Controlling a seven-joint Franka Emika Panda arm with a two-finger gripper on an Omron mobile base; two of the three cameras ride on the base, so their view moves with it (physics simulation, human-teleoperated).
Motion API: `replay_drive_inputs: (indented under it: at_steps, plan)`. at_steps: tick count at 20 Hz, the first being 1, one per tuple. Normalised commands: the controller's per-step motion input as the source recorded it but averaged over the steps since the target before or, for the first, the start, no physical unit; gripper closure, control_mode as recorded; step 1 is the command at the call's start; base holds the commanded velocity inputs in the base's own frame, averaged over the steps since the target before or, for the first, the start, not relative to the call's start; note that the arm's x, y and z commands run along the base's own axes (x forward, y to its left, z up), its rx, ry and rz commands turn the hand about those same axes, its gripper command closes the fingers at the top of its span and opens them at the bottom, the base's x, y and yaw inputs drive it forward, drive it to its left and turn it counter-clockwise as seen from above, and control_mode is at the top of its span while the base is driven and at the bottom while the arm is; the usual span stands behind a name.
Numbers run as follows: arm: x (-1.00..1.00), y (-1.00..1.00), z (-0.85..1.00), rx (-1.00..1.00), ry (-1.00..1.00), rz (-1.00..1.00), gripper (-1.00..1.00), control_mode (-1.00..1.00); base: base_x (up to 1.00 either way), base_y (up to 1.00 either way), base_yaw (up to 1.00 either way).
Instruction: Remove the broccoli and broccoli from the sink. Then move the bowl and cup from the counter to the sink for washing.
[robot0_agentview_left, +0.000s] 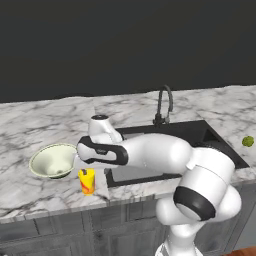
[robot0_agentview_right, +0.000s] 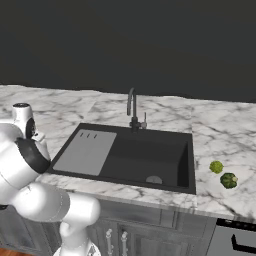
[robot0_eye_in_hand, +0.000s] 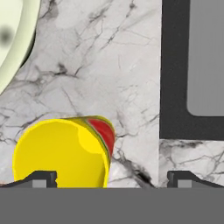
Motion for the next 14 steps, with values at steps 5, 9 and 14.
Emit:
replay_drive_inputs:
  at_steps: [5,9,14]
  plan:
    - [0.08,0.05,-0.08,0.00,0.00,0.00,-1.00,-1.00,0.00,0.00,0.00]
    - [0.08,0.05,-0.08,0.00,0.00,0.00,-1.00,-1.00,0.00,0.00,0.00]
    - [0.10,0.05,-0.08,0.00,0.01,0.00,-1.00,-1.00,0.00,0.00,0.00]
